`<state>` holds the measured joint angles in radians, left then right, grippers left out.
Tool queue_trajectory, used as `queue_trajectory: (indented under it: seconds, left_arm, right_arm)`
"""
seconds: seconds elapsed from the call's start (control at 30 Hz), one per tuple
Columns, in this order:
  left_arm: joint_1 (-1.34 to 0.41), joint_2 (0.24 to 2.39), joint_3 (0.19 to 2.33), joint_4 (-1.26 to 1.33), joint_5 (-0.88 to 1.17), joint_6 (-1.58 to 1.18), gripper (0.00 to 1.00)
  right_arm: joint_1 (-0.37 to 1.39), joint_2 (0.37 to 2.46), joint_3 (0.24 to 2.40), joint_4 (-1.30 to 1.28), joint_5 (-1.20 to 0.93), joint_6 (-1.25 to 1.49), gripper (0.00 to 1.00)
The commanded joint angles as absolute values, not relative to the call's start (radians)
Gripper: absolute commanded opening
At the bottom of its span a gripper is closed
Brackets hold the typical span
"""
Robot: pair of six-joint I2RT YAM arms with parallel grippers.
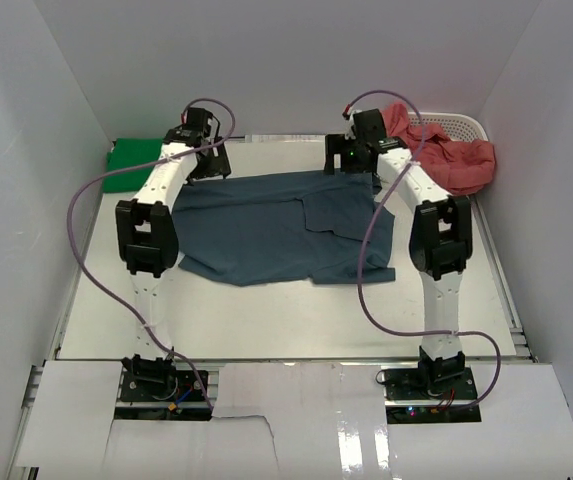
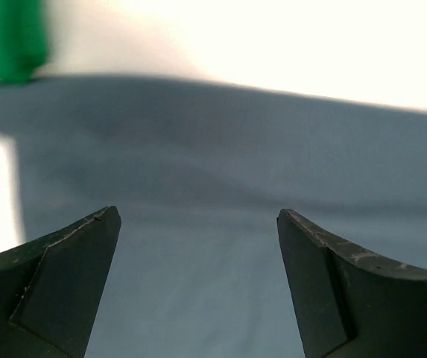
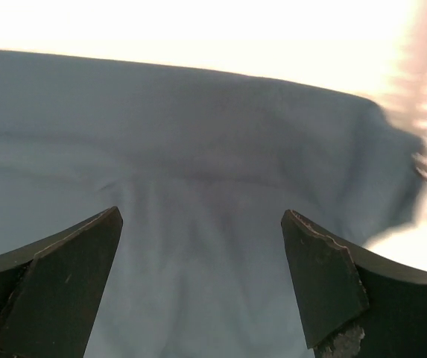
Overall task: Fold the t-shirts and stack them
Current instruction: Fold the flattened tshirt in 1/3 of the way, then grap the side of the flattened tshirt closest away from the robot with both arms
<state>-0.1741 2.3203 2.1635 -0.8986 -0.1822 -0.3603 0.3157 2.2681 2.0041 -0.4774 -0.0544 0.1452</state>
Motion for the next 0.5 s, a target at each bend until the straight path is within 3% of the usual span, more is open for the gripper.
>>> queue_trajectory:
  seconds: [0.0, 0.27, 0.47]
  left_arm:
    - [-0.164, 2.033, 2.083, -0.916, -0.244, -0.371, 0.98]
    - [0.023, 1.559, 1.486, -0.828, -0.117, -0.439, 0.98]
    - [0.115, 1.372, 1.165, -0.784, -0.098, -0.46, 0.98]
  right_arm:
    - [0.325, 2.001, 1.922, -0.443, -0.054, 0.118, 0.94]
    - [0.327, 1.552, 1.343, -0.426, -0.055, 0.181, 0.95]
    - [0.342, 1.361, 0.995, -0.428, -0.089, 0.21, 0.92]
